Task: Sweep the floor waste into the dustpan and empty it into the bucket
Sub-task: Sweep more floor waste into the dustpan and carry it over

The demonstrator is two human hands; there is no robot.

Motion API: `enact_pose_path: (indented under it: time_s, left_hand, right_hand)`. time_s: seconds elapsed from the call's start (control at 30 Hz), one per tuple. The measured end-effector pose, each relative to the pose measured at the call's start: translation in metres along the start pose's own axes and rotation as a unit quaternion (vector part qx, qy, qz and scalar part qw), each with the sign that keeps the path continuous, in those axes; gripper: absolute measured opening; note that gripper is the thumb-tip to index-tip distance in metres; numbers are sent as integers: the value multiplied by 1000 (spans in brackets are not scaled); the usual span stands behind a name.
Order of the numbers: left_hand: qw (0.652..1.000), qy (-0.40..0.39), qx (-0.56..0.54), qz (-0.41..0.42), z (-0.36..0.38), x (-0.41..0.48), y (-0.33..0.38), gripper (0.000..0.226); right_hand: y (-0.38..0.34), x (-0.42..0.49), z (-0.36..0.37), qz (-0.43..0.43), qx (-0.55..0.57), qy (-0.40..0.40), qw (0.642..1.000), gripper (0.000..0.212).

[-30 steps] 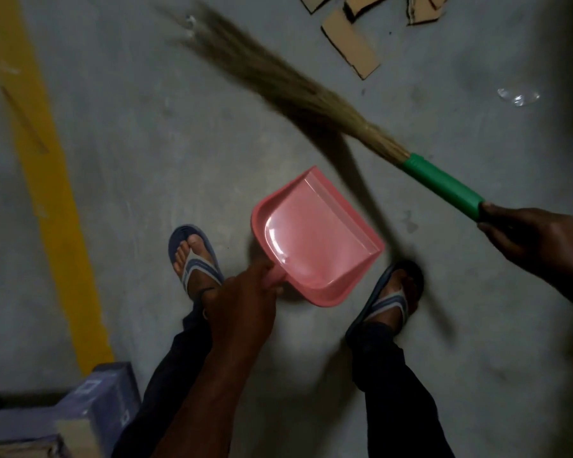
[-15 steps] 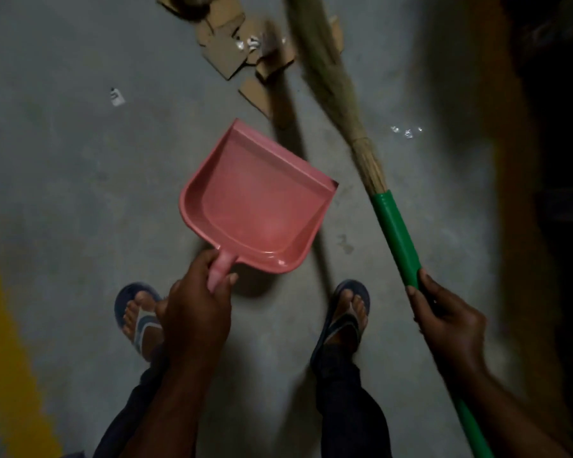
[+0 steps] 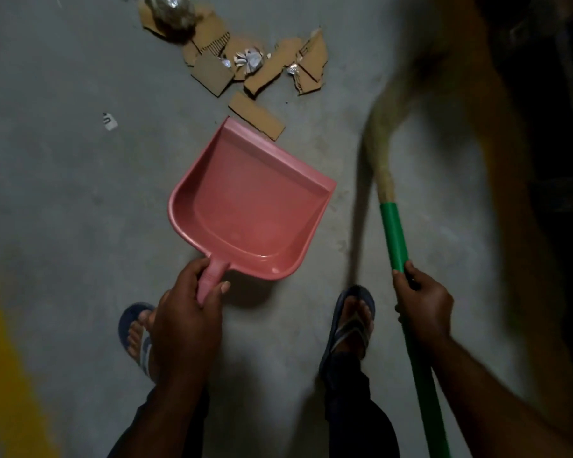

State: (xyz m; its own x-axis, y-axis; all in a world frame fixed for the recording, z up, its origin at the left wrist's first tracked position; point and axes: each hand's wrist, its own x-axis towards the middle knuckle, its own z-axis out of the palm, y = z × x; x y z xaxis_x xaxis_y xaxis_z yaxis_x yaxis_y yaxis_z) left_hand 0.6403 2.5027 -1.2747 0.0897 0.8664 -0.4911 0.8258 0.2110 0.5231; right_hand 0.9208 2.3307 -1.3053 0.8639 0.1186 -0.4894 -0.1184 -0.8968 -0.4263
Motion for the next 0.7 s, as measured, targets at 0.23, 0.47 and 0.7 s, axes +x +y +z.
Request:
enact_pose_path:
  time_s: [0.23,0.47,0.7]
  left_hand:
    - [999,25,23,-38,-10,9,-21,51]
    - [997,37,23,-59,-18,18,-34,50]
    - [997,21,12,-71,-32,30,-32,52]
  right_hand:
    - [-43,-22,43,-66,53,-21,996,42]
    - [-82,-36,25,-68,107,34,991,44]
    - [-133,21,61,-69,-43,-12,997,44]
